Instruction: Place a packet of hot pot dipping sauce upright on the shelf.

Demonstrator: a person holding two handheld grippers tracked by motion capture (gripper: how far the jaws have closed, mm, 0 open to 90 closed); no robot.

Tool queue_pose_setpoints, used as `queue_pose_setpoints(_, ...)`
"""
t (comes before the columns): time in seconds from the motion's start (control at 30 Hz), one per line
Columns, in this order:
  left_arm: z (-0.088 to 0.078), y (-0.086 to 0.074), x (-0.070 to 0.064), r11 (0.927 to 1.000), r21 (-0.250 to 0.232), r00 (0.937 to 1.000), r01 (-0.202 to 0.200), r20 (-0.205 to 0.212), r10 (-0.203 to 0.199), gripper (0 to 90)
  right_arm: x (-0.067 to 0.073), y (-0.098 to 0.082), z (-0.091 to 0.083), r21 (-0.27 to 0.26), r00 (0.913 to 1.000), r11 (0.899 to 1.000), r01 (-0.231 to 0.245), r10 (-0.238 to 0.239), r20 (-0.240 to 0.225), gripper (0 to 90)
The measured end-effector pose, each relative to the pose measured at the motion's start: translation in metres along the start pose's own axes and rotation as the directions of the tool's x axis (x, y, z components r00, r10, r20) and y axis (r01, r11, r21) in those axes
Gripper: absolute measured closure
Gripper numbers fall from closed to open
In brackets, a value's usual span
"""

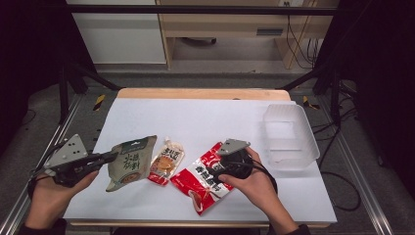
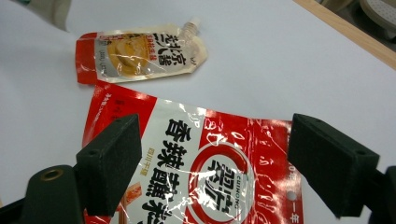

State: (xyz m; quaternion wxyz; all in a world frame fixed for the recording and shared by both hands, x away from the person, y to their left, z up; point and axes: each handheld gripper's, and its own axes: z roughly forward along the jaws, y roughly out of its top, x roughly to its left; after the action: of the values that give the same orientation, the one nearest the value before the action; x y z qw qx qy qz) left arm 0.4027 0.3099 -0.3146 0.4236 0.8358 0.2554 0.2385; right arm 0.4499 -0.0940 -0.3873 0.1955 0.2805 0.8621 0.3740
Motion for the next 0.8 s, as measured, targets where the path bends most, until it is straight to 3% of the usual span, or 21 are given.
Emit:
queue_pose_setpoints(0.13,0.006,0.005,0.006,0.9999,-0.011,0.9998,0.003,0.017,-0.003,90.0,0.002,0.012,0.0,-0.004,0.9986,0.999,0.036,-0.036,-0.038,17.9)
queue_pose_setpoints(0.43,0.02,0.028,0.013,0.9992,-0.01,0.9987,-0.038,0.035,0.038,90.0,0.002,0.033,0.001,0.014,0.9894,0.995,0.099,-0.096,-0.109,16.7)
queue_pose_setpoints(0.53,0.024,0.035,0.015,0.9991,-0.013,0.9983,-0.041,0.041,0.042,90.0,0.001,0.042,0.0,0.007,0.9867,0.995,0.1,-0.099,-0.129,16.3)
queue_pose_setpoints(0.8,0.039,0.048,0.019,0.9987,-0.015,0.9968,-0.049,0.063,0.049,90.0,-0.007,0.061,0.002,0.026,0.9822,0.989,0.145,-0.14,-0.125,18.5)
